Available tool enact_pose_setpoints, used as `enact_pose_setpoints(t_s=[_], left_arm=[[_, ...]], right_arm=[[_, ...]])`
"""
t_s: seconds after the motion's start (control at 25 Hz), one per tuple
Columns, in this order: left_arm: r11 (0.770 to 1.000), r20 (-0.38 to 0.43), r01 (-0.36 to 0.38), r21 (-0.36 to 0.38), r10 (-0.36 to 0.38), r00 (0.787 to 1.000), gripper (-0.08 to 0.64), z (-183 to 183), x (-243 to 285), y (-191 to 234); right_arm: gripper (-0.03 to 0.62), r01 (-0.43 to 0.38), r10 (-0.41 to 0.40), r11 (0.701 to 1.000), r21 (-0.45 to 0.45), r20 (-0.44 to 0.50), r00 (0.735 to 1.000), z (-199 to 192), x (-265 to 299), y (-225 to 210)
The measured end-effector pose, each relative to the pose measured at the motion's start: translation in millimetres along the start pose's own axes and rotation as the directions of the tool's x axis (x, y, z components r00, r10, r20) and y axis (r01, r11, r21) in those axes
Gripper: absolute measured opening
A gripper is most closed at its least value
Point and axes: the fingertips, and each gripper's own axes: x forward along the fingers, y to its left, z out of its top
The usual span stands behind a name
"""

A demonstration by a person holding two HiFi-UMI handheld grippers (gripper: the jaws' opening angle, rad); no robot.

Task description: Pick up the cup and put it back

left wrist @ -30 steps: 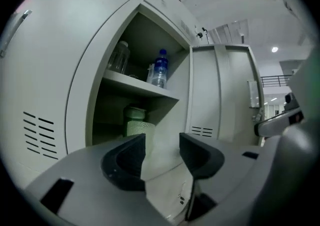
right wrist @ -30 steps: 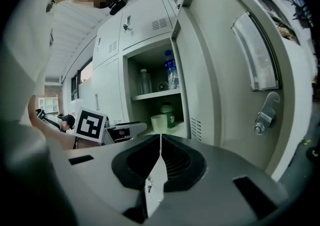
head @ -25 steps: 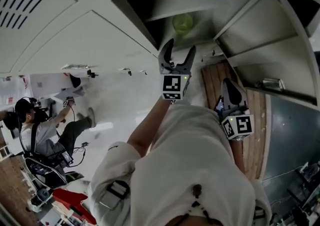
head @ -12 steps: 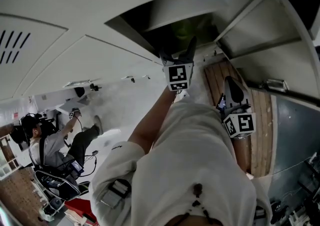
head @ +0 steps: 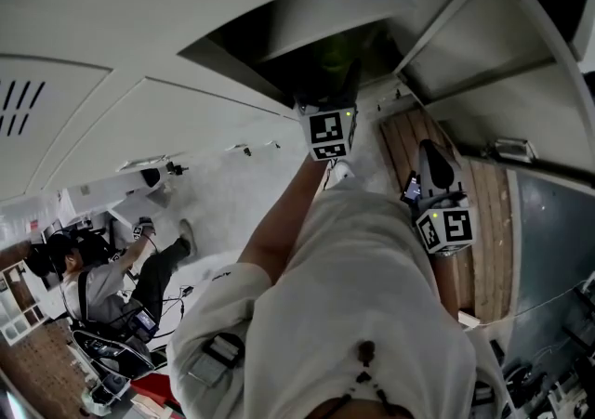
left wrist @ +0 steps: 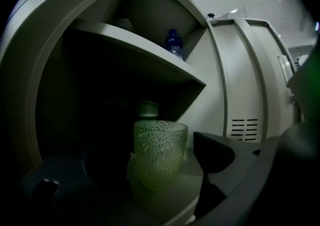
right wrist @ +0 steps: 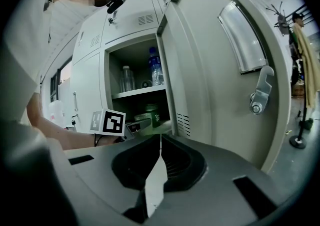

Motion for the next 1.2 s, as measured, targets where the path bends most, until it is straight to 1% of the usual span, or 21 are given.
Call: enact_pose_setpoints(t_s=[0.08,0.24,0.36,0.4,0.44,0.64,0.76,0.88,0.96,1.12,1.2], left_arm=[[1.000,0.006,-0.005,0.000,0.005,1.000,0.383,3,1,2],[0.999,-0.009,-0.026,0.020,0.026,1.000,0.383,-1,5,5],[1.000,-0.009,-0.024,0.014,0.024,1.000,0.381,-2,6,5],[1.000,-0.011,-0.024,0.013,0.024,1.000,0.355,-2,6,5],[1.000,-0.012,-0.025,0.013,0.025,1.000,0.350,-3,6,5],[0.999,-0.012,-0.042,-0.029,0.041,0.999,0.342,-2,-1,9],[1.000,-0.009,-0.026,-0.012,0.025,1.000,0.341,-1,-10,4],[1.000,-0.009,-0.016,-0.020,0.016,1.000,0.341,2,-25,-1],[1.000,-0.010,-0.001,-0.002,0.001,1.000,0.341,6,-36,-8],[0.997,0.010,0.060,0.038,-0.060,0.998,0.341,18,-60,-27],[0.997,0.031,0.063,0.049,-0.065,0.997,0.341,25,-74,-32]], right_arm=[[0.026,0.004,-0.004,1.000,0.003,-0.001,1.000,-2,-2,-1],[0.026,0.009,-0.009,1.000,0.022,-0.002,1.000,-5,-4,-1],[0.026,0.004,-0.003,1.000,0.023,-0.010,1.000,-7,-5,2],[0.026,0.001,-0.001,1.000,0.021,-0.012,1.000,-9,-6,3],[0.026,-0.002,0.002,1.000,0.018,-0.013,1.000,-9,-6,3],[0.026,-0.022,0.022,1.000,0.009,-0.019,1.000,-11,-7,5],[0.026,-0.043,0.043,0.999,0.010,-0.027,0.999,-15,-9,7],[0.026,-0.068,0.068,0.998,0.009,-0.028,0.997,-16,-10,10],[0.026,-0.085,0.085,0.996,0.008,-0.029,0.996,-16,-13,12],[0.026,-0.132,0.132,0.991,0.001,-0.028,0.991,-17,-17,14],[0.026,-0.163,0.163,0.987,-0.004,-0.026,0.986,-18,-20,15]])
